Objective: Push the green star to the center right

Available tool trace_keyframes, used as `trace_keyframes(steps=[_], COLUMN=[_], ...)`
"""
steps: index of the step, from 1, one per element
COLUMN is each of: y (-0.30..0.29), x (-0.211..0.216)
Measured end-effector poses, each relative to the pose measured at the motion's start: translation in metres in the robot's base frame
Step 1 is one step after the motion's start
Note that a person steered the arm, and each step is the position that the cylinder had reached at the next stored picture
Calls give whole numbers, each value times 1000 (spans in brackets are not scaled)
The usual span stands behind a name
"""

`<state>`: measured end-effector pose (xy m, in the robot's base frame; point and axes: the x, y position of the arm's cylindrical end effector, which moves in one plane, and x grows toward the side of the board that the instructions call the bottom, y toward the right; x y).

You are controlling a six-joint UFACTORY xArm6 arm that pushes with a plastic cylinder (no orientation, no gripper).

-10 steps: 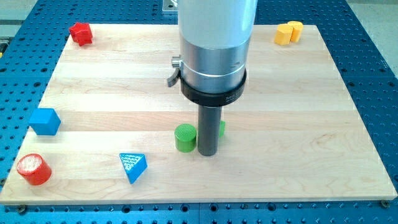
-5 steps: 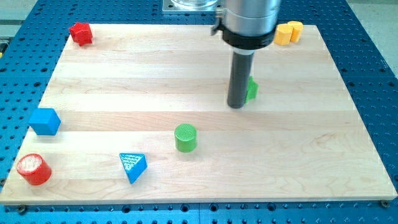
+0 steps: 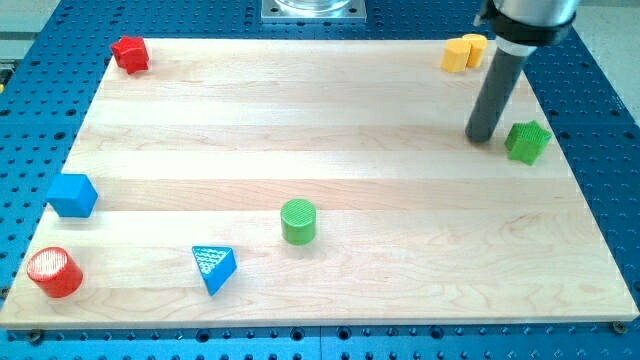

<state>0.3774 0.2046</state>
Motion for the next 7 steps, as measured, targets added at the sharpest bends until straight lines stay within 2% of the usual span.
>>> trace_keyframes(steps=[1, 2, 3, 4, 6, 7], y=[31, 75, 124, 137, 90, 39], x=[2, 29, 39, 77, 86, 108])
